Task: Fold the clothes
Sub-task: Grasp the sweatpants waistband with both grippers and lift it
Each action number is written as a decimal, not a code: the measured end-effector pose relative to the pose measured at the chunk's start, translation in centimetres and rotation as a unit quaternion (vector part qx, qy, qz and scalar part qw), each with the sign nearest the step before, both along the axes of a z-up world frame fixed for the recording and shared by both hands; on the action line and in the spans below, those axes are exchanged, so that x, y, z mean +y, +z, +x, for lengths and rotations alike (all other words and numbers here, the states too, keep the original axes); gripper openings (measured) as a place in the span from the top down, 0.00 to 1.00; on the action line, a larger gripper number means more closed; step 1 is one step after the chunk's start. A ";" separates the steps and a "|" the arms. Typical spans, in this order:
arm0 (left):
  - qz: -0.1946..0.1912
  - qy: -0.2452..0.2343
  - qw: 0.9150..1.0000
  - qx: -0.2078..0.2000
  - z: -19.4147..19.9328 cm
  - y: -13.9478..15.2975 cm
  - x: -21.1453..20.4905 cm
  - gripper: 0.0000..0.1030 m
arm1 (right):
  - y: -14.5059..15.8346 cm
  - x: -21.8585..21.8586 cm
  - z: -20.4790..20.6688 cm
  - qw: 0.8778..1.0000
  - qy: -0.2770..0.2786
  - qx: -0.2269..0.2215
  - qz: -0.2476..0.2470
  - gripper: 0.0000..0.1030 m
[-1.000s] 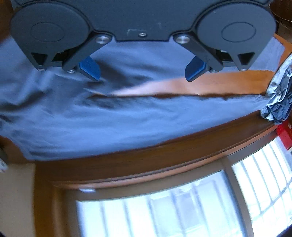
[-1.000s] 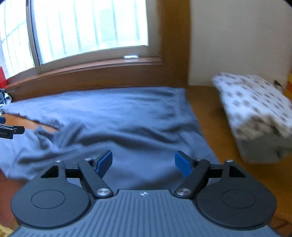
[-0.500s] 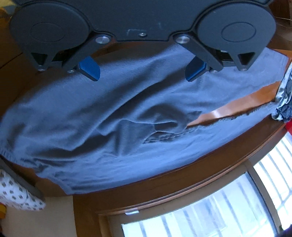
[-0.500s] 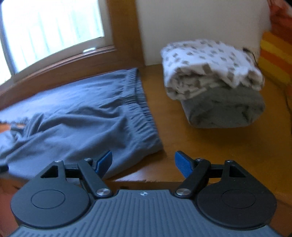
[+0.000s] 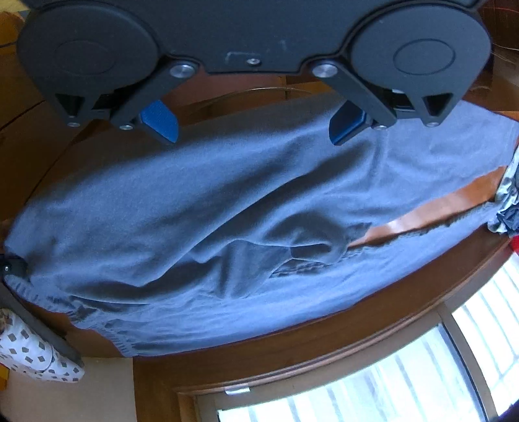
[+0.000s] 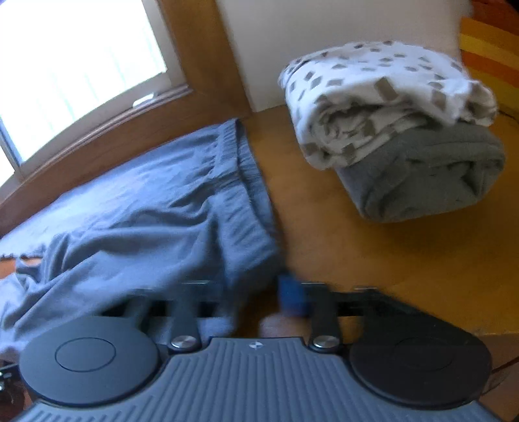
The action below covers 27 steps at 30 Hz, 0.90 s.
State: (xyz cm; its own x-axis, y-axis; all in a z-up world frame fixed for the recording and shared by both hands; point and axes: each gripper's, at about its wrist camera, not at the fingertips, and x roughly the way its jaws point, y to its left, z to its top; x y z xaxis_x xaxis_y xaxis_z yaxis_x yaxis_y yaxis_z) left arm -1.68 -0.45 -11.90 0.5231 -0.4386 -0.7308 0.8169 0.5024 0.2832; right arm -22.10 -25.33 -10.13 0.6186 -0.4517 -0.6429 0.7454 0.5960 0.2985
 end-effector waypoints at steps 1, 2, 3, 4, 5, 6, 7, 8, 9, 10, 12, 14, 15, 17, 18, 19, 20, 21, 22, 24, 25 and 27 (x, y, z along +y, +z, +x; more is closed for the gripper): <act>-0.003 -0.004 1.000 -0.012 -0.4 -0.1 0.2 0.03 | 0.4 0.0 -0.5 1.000 -0.006 -0.022 0.014 0.82; -0.006 -0.009 1.000 -0.023 -0.9 -0.1 0.5 0.03 | 0.8 -0.1 -1.0 0.999 -0.012 -0.045 0.027 0.84; -0.008 -0.013 0.999 -0.035 -1.3 -0.2 0.7 0.03 | 1.5 -0.1 -1.6 0.996 -0.018 -0.072 0.039 0.84; -0.011 -0.017 0.999 -0.046 -1.7 -0.2 1.0 0.03 | 2.4 -0.2 -1.9 0.994 -0.018 -0.093 0.047 0.84; -0.016 -0.024 0.998 -0.057 -2.2 -0.3 1.0 0.03 | 3.3 -0.2 -2.2 0.992 -0.017 -0.114 0.054 0.84; -0.021 -0.032 0.997 -0.066 -2.8 -0.4 1.0 0.03 | 4.4 -0.2 -2.3 0.990 -0.012 -0.133 0.055 0.84; -0.026 -0.040 0.996 -0.073 -3.4 -0.5 0.9 0.03 | 5.5 -0.2 -2.3 0.987 -0.007 -0.151 0.056 0.84; -0.031 -0.048 0.995 -0.079 -3.9 -0.6 0.8 0.03 | 6.5 -0.1 -2.1 0.985 0.001 -0.164 0.056 0.84; -0.036 -0.055 0.994 -0.087 -4.3 -0.7 0.5 0.03 | 7.3 0.0 -1.7 0.983 0.009 -0.174 0.055 0.84; -0.040 -0.060 0.993 -0.097 -4.9 -0.8 0.2 0.03 | 8.0 0.0 -1.3 0.982 0.013 -0.182 0.058 0.84; -0.046 -0.070 0.990 -0.115 -5.7 -1.1 -0.5 0.03 | 9.3 0.1 -0.5 0.978 0.020 -0.198 0.064 0.84; -0.049 -0.079 0.986 -0.137 -6.5 -1.6 -1.3 0.03 | 10.4 0.1 0.2 0.976 0.024 -0.208 0.062 0.84; -0.049 -0.081 0.984 -0.148 -6.9 -1.9 -1.7 0.03 | 10.8 0.2 0.5 0.976 0.025 -0.210 0.058 0.84; -0.044 -0.076 0.982 -0.170 -7.3 -2.4 -2.5 0.03 | 11.5 0.4 0.8 0.975 0.024 -0.215 0.052 0.84; -0.044 -0.070 0.981 -0.174 -7.2 -2.6 -2.7 0.04 | 11.7 0.5 0.7 0.975 0.026 -0.217 0.049 0.84; -0.043 -0.060 0.982 -0.175 -6.8 -2.6 -2.9 0.05 | 11.9 0.5 0.6 0.974 0.028 -0.219 0.047 0.84; -0.042 -0.049 0.982 -0.175 -6.4 -2.7 -3.1 0.05 | 12.1 0.6 0.5 0.974 0.030 -0.220 0.045 0.84; -0.041 -0.038 0.983 -0.174 -6.0 -2.7 -3.2 0.06 | 12.3 0.7 0.4 0.974 0.031 -0.222 0.043 0.84; -0.040 -0.031 0.984 -0.173 -5.5 -2.7 -3.3 0.10 | 12.3 0.7 0.1 0.973 0.031 -0.224 0.044 0.84; -0.037 -0.020 0.984 -0.171 -4.6 -2.7 -3.3 0.32 | 12.3 0.8 -0.5 0.972 0.031 -0.227 0.046 0.84; -0.035 -0.015 0.986 -0.159 -4.1 -2.6 -3.3 0.69 | 12.2 0.8 -0.7 0.973 0.030 -0.226 0.045 0.84; -0.035 -0.007 0.992 -0.122 -3.0 -2.0 -2.9 0.98 | 12.0 0.7 -1.1 0.973 0.027 -0.223 0.044 0.84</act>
